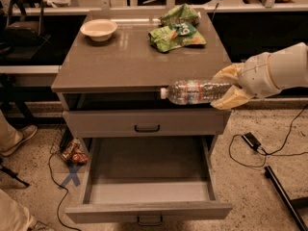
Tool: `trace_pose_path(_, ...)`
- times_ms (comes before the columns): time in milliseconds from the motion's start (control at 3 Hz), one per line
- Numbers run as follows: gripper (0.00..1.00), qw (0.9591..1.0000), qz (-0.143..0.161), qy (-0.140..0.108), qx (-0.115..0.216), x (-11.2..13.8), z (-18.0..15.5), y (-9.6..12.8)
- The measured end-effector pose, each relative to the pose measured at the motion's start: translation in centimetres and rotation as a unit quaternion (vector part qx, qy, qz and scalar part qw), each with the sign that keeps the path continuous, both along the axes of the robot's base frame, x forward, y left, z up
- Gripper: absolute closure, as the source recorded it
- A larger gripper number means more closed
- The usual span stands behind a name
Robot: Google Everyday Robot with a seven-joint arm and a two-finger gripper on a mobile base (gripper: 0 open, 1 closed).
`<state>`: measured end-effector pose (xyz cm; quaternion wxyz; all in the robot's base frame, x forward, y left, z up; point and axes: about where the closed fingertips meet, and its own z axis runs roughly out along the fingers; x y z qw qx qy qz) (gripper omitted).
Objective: Pick water bottle from middle drawer and place on counter
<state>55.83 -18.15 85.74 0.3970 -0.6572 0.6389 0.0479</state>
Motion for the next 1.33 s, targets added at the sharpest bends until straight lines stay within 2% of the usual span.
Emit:
trace_pose_path(333,1.0,1.0,0.0,0.0,0.0,0.0,0.0,0.0)
trace_pose_path(667,1.0,0.9993,-0.012,-0.003,0.035,1.3,0.4,0.7)
trace_pose_path(1000,1.0,0.9965,-0.033,0.004,0.077,4.4,2.0,1.3)
trace_pose_path(1333,1.0,0.9947,-0.051,0.022,0.086,8.3,3.8,2.1)
